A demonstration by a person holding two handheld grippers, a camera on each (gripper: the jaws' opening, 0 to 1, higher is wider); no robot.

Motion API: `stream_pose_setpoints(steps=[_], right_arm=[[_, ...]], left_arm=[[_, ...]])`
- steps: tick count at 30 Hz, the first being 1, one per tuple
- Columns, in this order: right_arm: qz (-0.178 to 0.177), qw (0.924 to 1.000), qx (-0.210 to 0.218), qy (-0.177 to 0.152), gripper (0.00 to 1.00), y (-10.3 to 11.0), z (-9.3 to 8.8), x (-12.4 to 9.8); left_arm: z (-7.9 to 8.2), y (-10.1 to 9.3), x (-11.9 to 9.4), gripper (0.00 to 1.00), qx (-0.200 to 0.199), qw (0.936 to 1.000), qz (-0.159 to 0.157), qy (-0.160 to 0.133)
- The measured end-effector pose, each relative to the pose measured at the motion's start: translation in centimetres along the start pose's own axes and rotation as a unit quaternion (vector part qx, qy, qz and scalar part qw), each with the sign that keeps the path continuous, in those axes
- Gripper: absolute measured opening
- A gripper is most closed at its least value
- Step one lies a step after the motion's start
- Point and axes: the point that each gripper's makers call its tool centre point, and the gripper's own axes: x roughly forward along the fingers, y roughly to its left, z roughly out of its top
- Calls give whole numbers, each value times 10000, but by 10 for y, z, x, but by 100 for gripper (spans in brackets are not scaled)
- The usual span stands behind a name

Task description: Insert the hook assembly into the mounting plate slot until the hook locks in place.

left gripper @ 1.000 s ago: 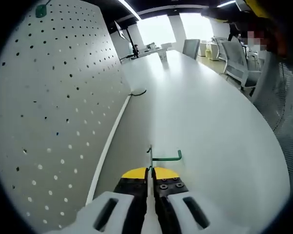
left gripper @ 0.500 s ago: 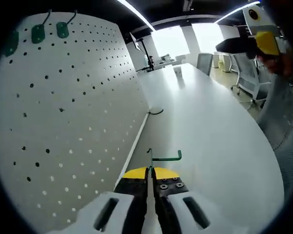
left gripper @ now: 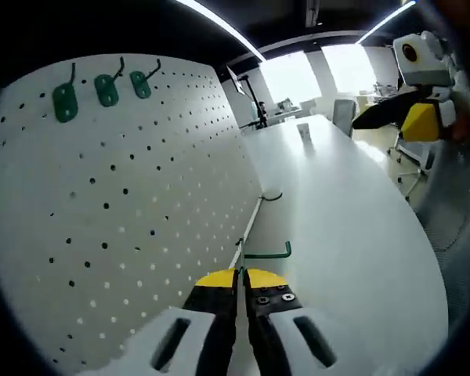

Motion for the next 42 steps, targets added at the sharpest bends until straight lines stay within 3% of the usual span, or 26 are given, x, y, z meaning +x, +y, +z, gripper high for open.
stream_pose_setpoints(steps=[8, 20, 33, 42], right_arm=[[111, 9999, -91, 80, 41, 6, -3, 2], [345, 9991, -194, 129, 41, 18, -6, 4], [645, 9977, -146, 141, 40, 33, -7, 5], [970, 9950, -188, 171, 37, 51, -8, 5]], left_arm=[[14, 9, -25, 3, -248, 9986, 356, -291], [43, 10, -62, 3, -577, 9913, 837, -834], [46, 10, -106, 3, -1113, 9723, 1595, -1294], [53, 5, -130, 3, -1348, 9606, 1865, -1558]])
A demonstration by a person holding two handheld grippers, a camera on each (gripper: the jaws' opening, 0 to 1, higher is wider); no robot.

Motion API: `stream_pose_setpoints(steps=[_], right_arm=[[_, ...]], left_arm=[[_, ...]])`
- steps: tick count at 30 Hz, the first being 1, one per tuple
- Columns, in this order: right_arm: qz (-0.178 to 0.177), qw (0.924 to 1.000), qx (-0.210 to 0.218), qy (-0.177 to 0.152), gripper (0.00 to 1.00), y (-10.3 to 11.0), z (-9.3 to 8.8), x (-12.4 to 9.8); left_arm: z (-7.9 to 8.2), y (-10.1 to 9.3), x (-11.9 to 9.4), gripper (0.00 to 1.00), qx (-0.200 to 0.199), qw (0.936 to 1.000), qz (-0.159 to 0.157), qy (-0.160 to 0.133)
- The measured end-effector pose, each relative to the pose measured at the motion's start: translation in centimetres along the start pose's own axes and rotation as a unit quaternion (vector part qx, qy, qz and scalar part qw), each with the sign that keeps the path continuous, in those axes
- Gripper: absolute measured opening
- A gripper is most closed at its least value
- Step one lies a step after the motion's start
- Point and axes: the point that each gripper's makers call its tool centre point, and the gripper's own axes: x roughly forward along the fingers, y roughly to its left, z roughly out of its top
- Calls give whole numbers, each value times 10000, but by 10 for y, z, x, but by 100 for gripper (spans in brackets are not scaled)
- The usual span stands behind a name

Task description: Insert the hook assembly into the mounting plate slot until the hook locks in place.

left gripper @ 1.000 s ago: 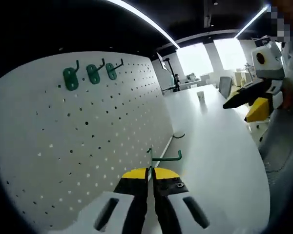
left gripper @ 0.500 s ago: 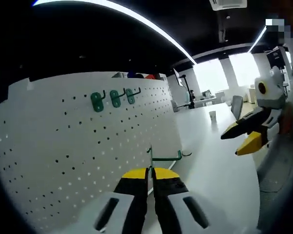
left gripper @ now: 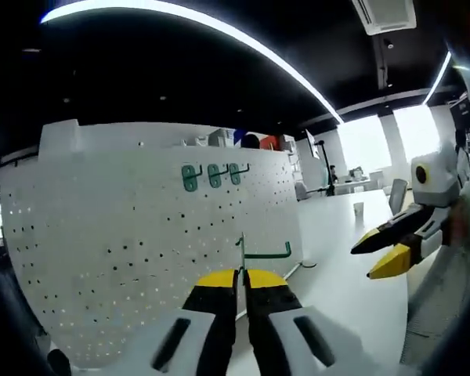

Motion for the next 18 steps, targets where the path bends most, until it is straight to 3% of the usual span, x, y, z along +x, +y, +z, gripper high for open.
stream_pose_setpoints(steps=[12, 18], right_arm=[[299, 9995, 96, -19, 32, 15, 6, 0], [429, 9989, 139, -162, 30, 26, 22, -2]], left_arm=[[7, -1, -15, 3, -223, 9993, 174, -251], [9, -7, -20, 3, -257, 9989, 114, -362]])
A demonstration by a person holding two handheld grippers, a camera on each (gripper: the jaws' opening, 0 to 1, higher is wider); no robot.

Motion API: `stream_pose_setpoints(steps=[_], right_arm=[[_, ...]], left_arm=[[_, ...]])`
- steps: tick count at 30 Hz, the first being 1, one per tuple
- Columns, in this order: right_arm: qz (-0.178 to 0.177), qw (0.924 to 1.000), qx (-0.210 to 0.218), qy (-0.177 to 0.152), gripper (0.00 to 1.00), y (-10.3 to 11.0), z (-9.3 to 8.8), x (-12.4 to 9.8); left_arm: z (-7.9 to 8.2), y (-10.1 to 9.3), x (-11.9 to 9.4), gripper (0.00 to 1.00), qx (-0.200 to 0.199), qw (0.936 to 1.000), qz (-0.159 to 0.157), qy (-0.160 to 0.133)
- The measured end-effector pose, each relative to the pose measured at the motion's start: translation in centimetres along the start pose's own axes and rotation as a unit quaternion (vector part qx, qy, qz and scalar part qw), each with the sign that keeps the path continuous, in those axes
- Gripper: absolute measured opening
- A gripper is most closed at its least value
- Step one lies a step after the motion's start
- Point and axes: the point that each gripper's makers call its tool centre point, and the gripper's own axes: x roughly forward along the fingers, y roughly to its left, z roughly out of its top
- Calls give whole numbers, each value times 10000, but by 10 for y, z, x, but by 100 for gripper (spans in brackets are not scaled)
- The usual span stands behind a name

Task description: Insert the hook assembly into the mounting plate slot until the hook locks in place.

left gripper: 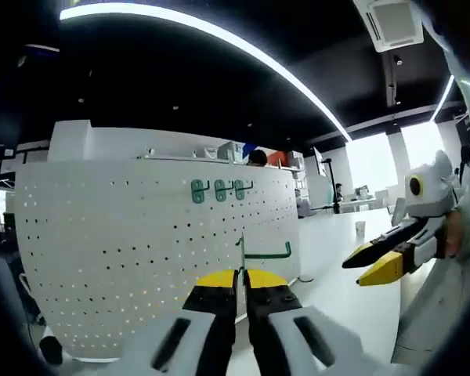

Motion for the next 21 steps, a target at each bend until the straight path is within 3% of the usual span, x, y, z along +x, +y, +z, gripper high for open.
stream_pose_setpoints(steps=[10, 21], right_arm=[[212, 9994, 35, -254, 30, 16, 26, 6], [385, 9987, 149, -288, 24, 24, 31, 11]], left_arm=[[4, -10, -4, 3, -63, 9999, -72, -73], [7, -26, -5, 3, -169, 9993, -308, -147]])
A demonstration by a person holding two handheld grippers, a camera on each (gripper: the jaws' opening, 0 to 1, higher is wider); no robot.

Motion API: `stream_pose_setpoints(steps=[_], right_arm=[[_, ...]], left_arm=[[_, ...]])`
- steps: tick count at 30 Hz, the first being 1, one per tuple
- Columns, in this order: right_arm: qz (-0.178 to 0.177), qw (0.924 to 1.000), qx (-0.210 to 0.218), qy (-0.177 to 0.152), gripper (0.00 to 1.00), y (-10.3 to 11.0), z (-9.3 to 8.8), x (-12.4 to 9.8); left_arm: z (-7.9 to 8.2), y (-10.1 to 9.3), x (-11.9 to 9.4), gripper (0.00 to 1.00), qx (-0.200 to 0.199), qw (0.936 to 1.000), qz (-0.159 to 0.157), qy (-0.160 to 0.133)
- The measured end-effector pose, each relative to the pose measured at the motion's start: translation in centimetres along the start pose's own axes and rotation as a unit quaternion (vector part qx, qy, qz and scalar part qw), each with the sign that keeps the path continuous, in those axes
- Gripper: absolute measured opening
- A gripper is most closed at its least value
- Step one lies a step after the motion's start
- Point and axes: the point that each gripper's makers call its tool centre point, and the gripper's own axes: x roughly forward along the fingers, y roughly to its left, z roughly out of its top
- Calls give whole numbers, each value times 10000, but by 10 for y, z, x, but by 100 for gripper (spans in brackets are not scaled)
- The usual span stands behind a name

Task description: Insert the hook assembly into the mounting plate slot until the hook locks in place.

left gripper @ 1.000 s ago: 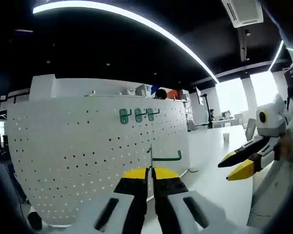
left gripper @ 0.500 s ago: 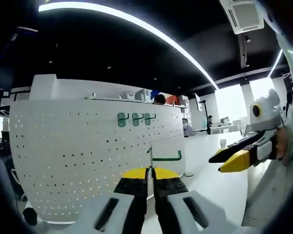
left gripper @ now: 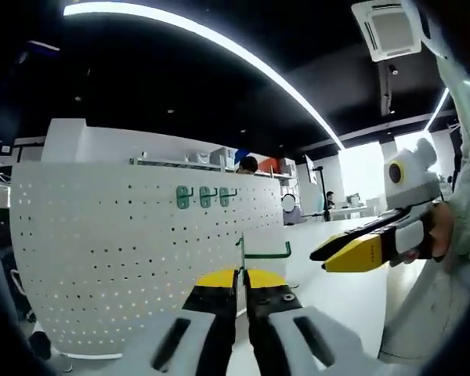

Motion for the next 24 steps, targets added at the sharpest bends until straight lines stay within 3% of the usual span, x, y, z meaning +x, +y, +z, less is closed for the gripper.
stream_pose_setpoints(steps=[9, 24], right_arm=[[84, 9999, 94, -42, 21, 4, 4, 3], [160, 9992, 277, -221, 17, 8, 18, 9]], left_arm=[[0, -18, 1, 3, -18, 9995, -306, -15], [5, -32, 2, 3, -65, 9986, -507, -111]])
